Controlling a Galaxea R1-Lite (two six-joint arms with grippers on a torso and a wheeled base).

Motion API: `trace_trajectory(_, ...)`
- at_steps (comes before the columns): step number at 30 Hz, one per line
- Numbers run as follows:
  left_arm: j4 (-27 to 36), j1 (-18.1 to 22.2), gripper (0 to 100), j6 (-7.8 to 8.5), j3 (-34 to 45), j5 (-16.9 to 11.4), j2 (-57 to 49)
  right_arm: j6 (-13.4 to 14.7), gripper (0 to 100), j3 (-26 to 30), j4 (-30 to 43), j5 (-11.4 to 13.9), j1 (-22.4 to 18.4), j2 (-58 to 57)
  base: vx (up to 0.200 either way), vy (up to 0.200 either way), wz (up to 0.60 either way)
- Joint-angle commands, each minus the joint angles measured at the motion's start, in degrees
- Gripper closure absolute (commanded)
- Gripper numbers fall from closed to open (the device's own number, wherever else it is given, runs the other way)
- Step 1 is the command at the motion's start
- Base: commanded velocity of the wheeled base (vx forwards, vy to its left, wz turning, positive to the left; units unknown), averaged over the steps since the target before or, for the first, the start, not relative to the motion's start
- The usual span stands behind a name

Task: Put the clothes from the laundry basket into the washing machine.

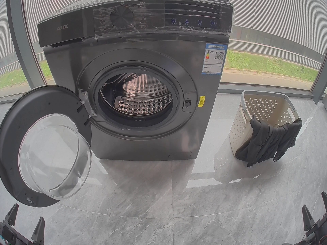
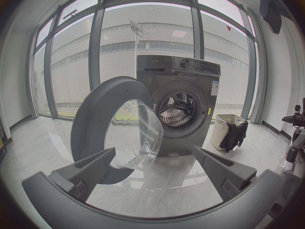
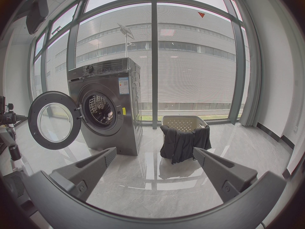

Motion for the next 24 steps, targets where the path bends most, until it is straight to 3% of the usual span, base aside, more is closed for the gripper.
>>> trace_trajectory(1,0.0,0.0,0,-0.02,0.9,0.0,-0.9,0.0,0,1.0,0.0,0.0,0.0,-0.6,0.2,0.0,0.0)
trace_trajectory(9,0.0,0.0,0,-0.02,1.0,0.0,-0.9,0.0,0,1.0,0.0,0.0,0.0,-0.6,0.2,0.0,0.0)
trace_trajectory(19,0.0,0.0,0,0.07,1.0,-0.1,-0.9,0.0,0,1.0,0.0,0.0,0.0,-0.6,0.0,0.0,0.0)
trace_trajectory(24,-0.1,0.0,0,0.16,1.0,-0.1,-0.9,0.0,0,1.0,0.0,0.0,0.0,-0.6,0.0,-0.2,0.0)
